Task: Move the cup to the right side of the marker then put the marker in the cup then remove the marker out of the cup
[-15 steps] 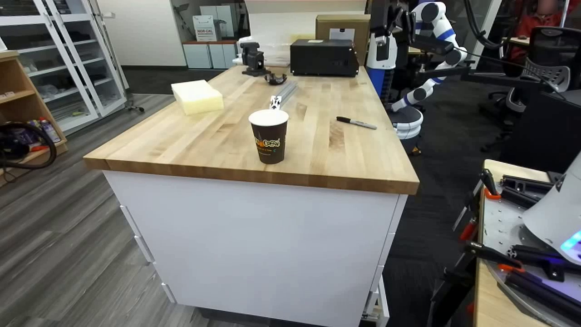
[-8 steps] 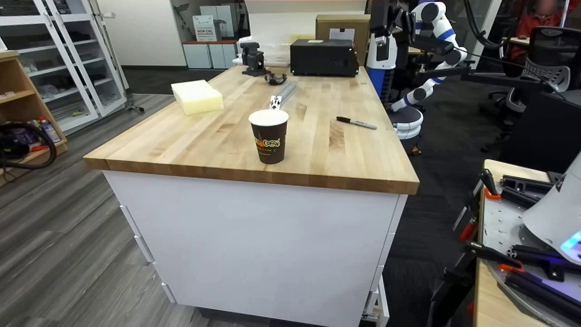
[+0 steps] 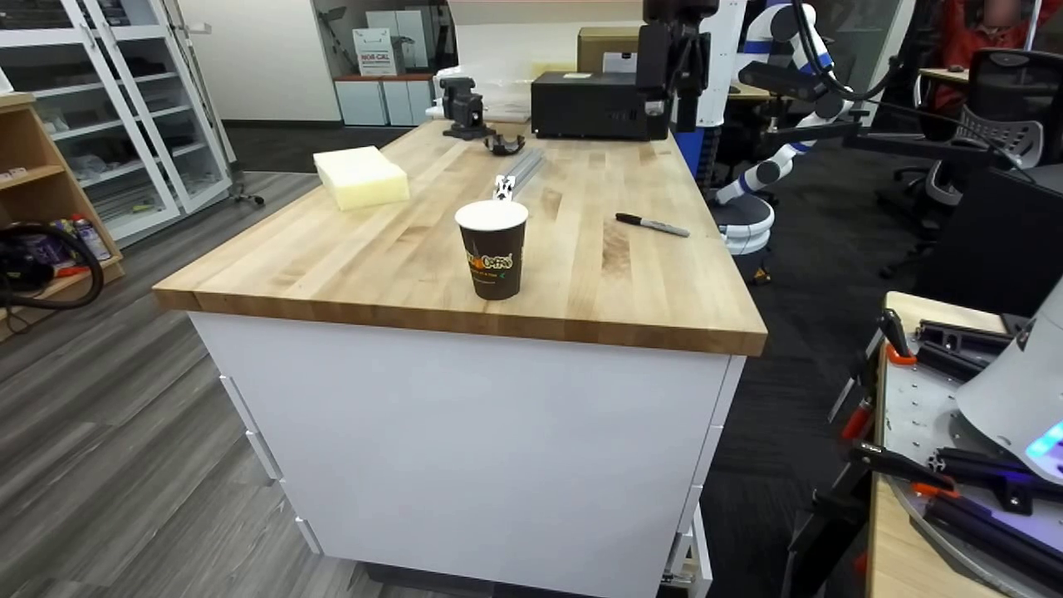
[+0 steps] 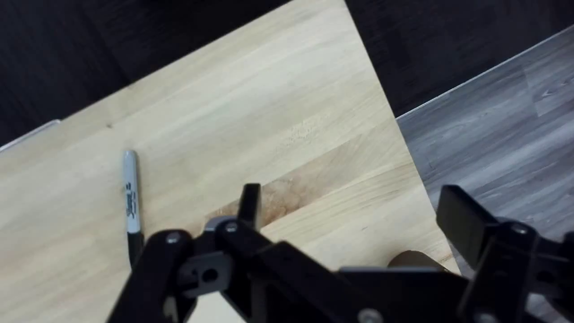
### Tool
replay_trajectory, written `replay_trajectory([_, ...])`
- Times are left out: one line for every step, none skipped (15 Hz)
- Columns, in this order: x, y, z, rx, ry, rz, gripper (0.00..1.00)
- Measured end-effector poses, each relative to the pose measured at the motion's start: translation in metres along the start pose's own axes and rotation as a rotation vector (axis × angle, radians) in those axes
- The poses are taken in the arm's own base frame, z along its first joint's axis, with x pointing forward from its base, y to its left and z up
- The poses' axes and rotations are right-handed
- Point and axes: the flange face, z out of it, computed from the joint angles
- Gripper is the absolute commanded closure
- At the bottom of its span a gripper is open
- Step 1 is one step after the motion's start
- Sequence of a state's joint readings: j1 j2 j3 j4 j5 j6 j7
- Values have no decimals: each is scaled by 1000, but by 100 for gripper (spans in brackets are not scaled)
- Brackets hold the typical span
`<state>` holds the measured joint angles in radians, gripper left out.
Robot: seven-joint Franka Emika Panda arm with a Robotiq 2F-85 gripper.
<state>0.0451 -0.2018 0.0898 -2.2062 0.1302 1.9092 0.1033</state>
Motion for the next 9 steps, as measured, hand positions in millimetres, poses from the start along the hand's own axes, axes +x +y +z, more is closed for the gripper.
replay_trajectory([5,-14,3,-38,20,-44,0])
replay_trajectory([10,-28,5,-66,36,-85,0])
replay_trajectory([14,-43,6,-85,44,-122,0])
replay_trajectory([17,-55,7,-97,46,-151,0])
replay_trajectory([21,-66,8,-104,48,-174,0])
replay_trajectory([26,-74,8,-107,49,-190,0])
replay_trajectory([31,-80,9,-106,46,-202,0])
replay_trajectory([36,-83,10,-104,43,-209,0])
replay_trajectory([41,-85,12,-102,37,-212,0])
